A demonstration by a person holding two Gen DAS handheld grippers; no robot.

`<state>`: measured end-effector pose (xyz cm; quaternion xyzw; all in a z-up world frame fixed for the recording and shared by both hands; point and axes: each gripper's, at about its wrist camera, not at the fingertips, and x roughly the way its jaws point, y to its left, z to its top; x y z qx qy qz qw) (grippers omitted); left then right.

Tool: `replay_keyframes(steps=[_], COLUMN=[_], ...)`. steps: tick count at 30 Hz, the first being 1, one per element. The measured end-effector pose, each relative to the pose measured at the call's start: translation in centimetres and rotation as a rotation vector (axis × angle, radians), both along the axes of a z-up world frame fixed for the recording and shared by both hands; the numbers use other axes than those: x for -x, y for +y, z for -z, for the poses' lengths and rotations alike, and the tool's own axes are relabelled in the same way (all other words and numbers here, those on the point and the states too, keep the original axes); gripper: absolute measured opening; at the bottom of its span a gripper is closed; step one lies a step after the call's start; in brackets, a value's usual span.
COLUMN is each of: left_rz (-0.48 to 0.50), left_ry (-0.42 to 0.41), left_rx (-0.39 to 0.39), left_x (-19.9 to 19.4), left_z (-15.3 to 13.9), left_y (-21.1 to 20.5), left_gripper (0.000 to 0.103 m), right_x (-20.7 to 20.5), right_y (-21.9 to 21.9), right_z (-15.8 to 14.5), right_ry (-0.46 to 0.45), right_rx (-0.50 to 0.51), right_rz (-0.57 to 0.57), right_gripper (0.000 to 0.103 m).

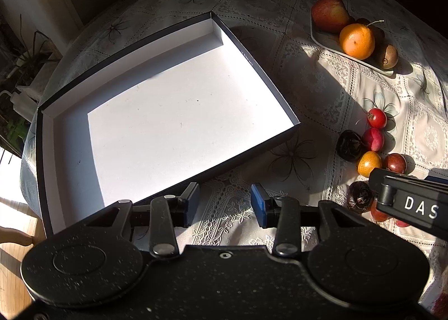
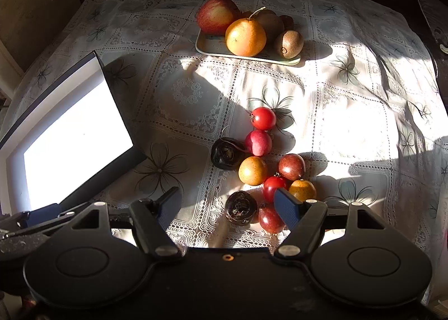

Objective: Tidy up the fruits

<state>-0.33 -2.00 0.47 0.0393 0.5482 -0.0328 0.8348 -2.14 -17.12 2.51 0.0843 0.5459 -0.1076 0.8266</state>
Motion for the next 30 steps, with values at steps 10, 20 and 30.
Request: replay_keyframes(steps=[10, 20, 30], left_rz=[0.112, 0.192, 0.180], left_ry=[0.018, 0.072, 0.139], left_rx=[0.021, 0.070, 0.125], left_x=[0.9, 1.1, 0.4], left_z=[0.3, 1.2, 2.4], left_y=[-4.9, -9.4, -12.0], left_gripper=[0.049, 0.049, 0.049], right_x=[1.5, 2.7, 3.2], right_y=[-5.6, -11.0, -12.9], right_z=[0.2, 2.7, 5.2], right_ry=[0.032, 0.100, 0.141], right_rx=[-0.069, -0.093, -0.174], right_rz=[0.074, 0.163, 0.155], right_gripper=[0.077, 0.073, 0.071])
